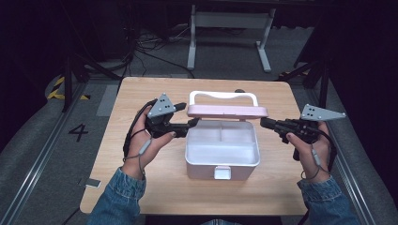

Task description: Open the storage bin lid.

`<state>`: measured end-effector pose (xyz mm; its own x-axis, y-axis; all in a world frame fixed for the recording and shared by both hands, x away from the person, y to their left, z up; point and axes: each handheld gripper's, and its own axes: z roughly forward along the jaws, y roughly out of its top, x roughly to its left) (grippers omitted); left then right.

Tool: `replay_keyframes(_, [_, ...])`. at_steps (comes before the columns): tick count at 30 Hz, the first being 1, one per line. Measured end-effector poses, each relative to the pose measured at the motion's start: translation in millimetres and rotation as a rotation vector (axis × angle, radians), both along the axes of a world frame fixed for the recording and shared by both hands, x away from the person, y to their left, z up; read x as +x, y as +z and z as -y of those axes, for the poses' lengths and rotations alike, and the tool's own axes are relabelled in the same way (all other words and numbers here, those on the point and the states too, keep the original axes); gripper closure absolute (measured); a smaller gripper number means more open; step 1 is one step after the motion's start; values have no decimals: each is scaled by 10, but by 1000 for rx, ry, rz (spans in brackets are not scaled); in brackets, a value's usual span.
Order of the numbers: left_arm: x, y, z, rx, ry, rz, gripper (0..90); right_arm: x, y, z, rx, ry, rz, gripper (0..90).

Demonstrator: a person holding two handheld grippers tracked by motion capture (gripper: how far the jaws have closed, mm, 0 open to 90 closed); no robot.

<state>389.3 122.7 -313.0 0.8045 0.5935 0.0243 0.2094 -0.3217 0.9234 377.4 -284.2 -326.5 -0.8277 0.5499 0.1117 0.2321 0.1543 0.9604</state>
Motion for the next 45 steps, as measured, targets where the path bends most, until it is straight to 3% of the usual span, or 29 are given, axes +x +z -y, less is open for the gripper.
replay_keyframes(14, [122, 111, 123, -40, 9, 44, 372, 40, -6, 43, 6, -12, -6, 900])
replay_keyframes(20, [166, 131, 139, -14, -4, 52, 511, 26, -9, 63, 6, -20, -11, 900])
replay_keyframes(24, [177, 126, 162, -25, -14, 51, 615, -22, -3, 95, 5, -29, -4, 900])
replay_keyframes(35, [265, 139, 155, -38, -14, 48, 629, -87, 18, 263, 9, -72, 5, 899])
replay_keyframes(45, [417, 167, 182, -57, 29, 30, 631, -104, 20, 367, 15, -99, 4, 896])
